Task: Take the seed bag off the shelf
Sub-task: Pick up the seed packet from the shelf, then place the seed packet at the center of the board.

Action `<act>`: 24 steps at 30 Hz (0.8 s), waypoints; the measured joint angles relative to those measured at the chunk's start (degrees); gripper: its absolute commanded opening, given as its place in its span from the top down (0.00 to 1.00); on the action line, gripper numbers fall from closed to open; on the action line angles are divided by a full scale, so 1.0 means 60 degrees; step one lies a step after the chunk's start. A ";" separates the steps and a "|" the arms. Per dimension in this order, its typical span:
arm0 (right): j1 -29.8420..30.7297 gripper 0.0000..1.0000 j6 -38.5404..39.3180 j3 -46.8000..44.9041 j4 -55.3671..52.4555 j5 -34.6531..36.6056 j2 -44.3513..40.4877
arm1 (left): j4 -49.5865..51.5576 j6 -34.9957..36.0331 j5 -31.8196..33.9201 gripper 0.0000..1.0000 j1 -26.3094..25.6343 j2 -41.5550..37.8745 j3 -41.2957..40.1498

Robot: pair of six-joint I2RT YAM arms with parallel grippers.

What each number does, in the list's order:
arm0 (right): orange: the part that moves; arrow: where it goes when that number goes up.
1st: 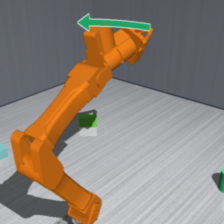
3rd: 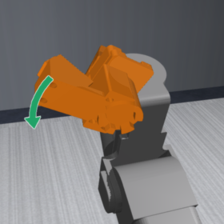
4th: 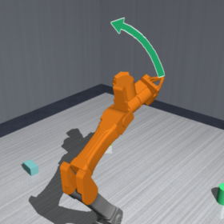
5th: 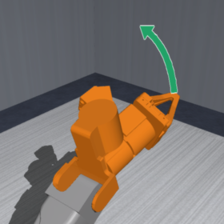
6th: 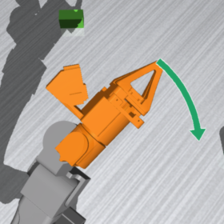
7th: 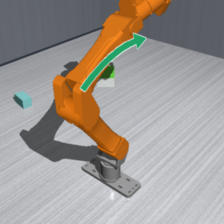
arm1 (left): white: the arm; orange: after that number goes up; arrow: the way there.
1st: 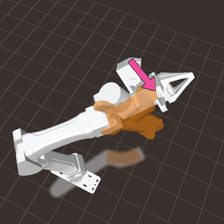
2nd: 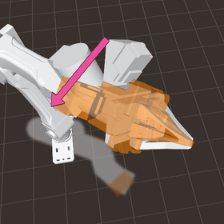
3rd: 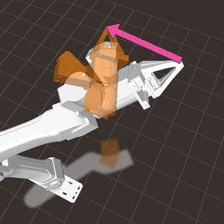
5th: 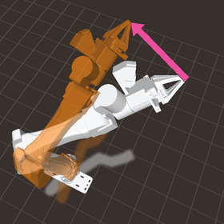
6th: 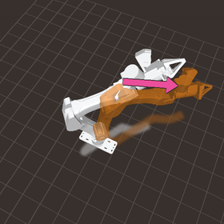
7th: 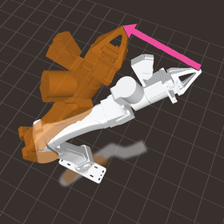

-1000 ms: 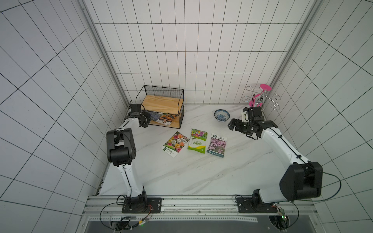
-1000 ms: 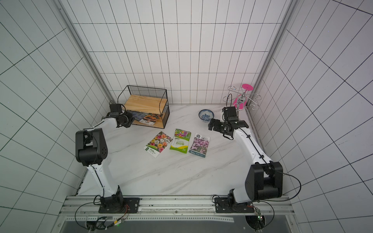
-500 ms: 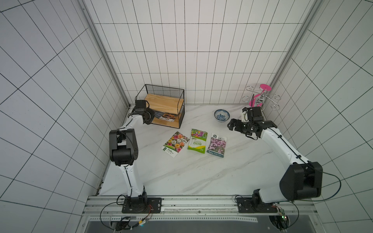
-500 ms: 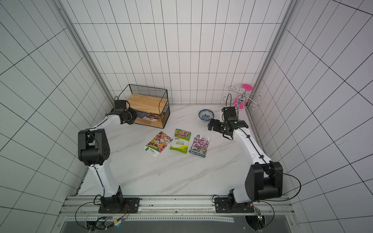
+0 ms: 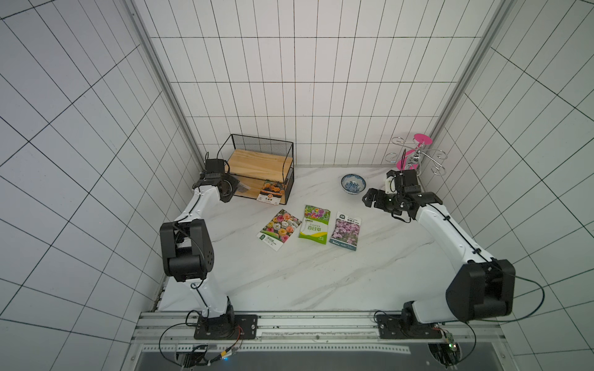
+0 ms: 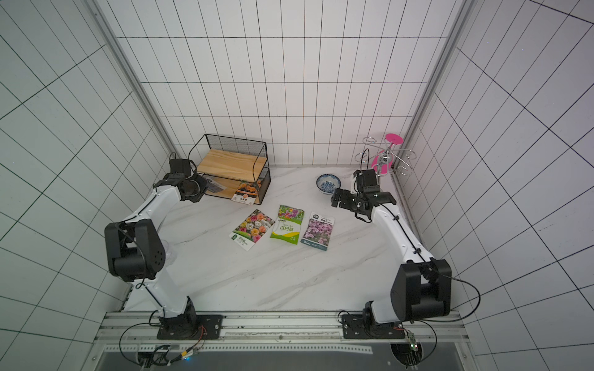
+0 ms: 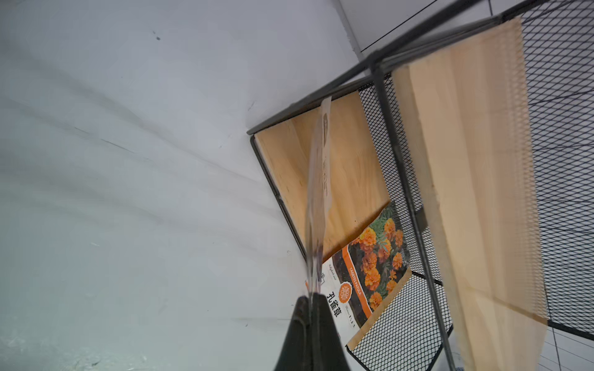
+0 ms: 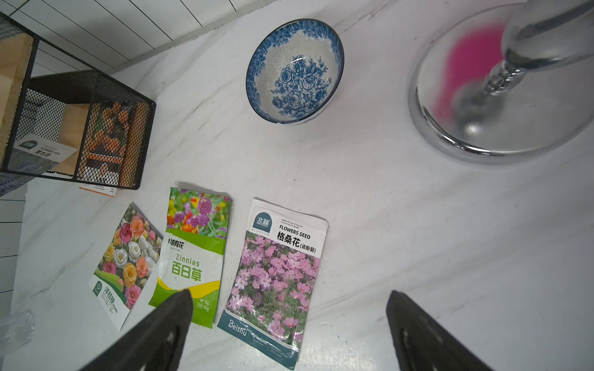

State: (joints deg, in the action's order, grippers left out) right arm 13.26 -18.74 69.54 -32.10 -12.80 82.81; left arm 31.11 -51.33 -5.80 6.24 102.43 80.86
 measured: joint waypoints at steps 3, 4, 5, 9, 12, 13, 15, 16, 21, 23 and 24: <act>0.0000 0.01 0.0000 -0.0004 0.0011 0.0000 -0.0007 | 0.0106 0.0073 -0.0066 1.00 -0.0004 -0.0474 -0.0703; 0.0000 0.01 0.0000 -0.0004 0.0011 0.0000 -0.0018 | 0.0197 0.0084 -0.0098 1.00 -0.0004 -0.0707 -0.0984; 0.0000 0.01 0.0000 -0.0015 0.0015 0.0000 -0.0040 | 0.0302 0.0098 -0.0120 1.00 -0.0004 -0.0954 -0.1260; 0.0000 0.01 -0.0026 -0.0084 0.0025 0.0004 -0.0157 | 0.0670 0.0106 -0.0142 1.00 0.0011 -0.1916 -0.2339; 0.0000 0.01 -0.0033 -0.0095 0.0069 0.0004 -0.0160 | 0.0954 0.0047 -0.0135 1.00 0.0025 -0.2572 -0.3187; 0.0000 0.01 -0.0036 -0.0117 0.0102 0.0004 -0.0160 | 0.1053 0.0000 -0.0120 1.00 0.0025 -0.2743 -0.3457; 0.0000 0.01 -0.0047 -0.0157 0.0127 0.0004 -0.0160 | 0.1206 -0.0087 -0.0073 1.00 0.0025 -0.3002 -0.3923; 0.0000 0.01 -0.0058 -0.0178 0.0146 0.0004 -0.0160 | 0.1297 -0.0124 -0.0058 0.87 0.0025 -0.3075 -0.4109; 0.0000 0.01 -0.0069 -0.0237 0.0168 0.0000 -0.0160 | 0.1810 -0.0273 0.0098 0.50 0.0025 -0.3129 -0.4353; 0.0000 0.01 -0.0069 -0.0237 0.0171 0.0004 -0.0160 | 0.2004 -0.0219 0.0182 0.49 0.0025 -0.3177 -0.4313; 0.0000 0.01 -0.0069 -0.0237 0.0171 0.0000 -0.0160 | 0.2109 -0.0200 0.0193 0.47 0.0029 -0.3187 -0.4251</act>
State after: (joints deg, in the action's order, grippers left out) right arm 13.26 -19.16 68.12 -31.07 -12.80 81.84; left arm 43.77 -52.53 -4.64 6.42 83.31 55.35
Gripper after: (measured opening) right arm 0.988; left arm 0.507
